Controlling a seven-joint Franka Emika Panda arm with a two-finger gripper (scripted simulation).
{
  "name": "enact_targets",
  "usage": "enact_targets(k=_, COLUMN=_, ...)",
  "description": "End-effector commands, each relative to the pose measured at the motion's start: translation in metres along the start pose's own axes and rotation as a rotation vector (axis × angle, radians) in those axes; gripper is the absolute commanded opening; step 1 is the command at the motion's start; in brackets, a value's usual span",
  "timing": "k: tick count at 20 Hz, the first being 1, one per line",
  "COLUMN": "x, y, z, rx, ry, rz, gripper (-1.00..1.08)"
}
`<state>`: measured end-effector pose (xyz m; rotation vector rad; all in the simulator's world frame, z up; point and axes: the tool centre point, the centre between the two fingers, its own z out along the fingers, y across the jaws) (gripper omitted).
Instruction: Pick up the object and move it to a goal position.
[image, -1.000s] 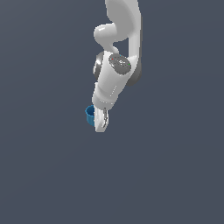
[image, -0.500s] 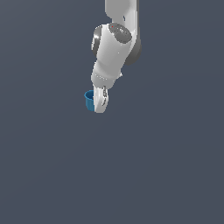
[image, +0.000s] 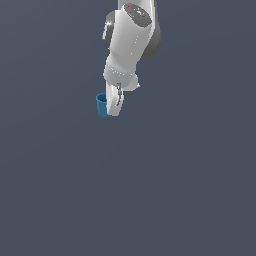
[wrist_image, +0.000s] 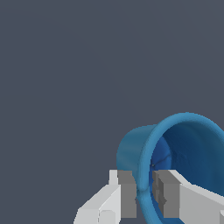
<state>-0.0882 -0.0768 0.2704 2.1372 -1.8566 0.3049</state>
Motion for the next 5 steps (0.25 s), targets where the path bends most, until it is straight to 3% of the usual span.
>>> enact_targets(k=1, x=0.0014, y=0.0035, z=-0.0051, rx=0.001, ry=0.001, rz=0.0, gripper=-1.0)
enact_targets(k=5, x=0.0019, y=0.0052, z=-0.0075, rx=0.001, ry=0.001, rz=0.0, gripper=-1.0)
